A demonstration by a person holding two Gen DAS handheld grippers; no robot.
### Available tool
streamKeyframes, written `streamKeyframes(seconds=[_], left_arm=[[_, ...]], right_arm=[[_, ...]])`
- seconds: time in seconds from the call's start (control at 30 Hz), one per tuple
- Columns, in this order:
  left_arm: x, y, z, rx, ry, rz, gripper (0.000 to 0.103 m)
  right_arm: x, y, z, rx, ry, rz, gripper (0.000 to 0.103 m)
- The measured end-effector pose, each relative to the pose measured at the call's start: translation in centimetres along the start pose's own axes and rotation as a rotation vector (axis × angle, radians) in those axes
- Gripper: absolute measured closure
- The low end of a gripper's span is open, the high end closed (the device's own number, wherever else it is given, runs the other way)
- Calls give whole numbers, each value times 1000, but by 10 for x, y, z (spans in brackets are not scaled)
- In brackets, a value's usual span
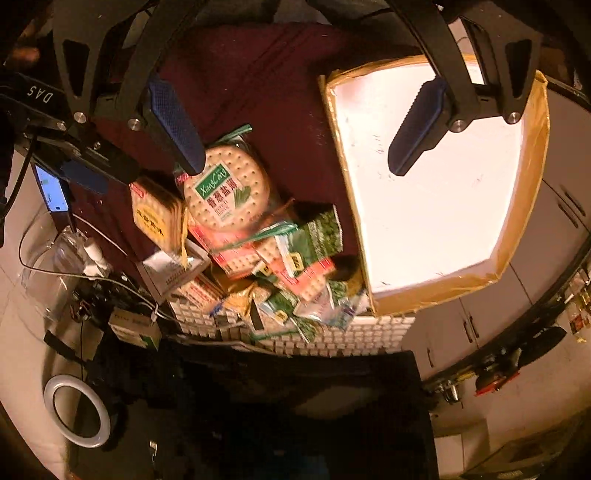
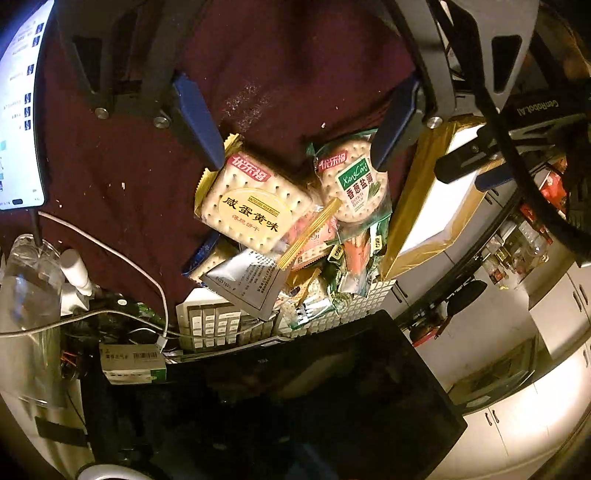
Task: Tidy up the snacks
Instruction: 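Set the empty tray down and bring both tools over the snack pile, then grasp the round cracker pack with the left tool while the right grasps the yellow-label square cracker pack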
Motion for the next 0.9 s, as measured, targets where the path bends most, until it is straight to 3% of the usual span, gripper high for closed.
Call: streamKeyframes(seconds=[0.13, 0.47, 0.7, 0.9], left_arm=[[-4, 1, 4, 1, 36, 5, 8], [-4, -8, 1, -38, 37, -22, 8], [-4, -3, 0, 3, 56, 41, 8], [-12, -10, -3, -4, 72, 42, 8]], right_arm=[[0, 2, -2, 16, 15, 7, 22], [-2, -9, -8, 26, 38, 5, 21], [0, -22, -17, -5, 31, 18, 18], [-5, -25, -26, 15, 36, 18, 17]])
Point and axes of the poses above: each gripper's, at about its wrist camera, not at the fingertips, and x roughly against the way its jaws point, y to its left, z to its underside, the point moved 8 cm from there along -x, roughly the way its jaws point, and after that the axes turned 9 degrees about -x, right-handed, at the moved point
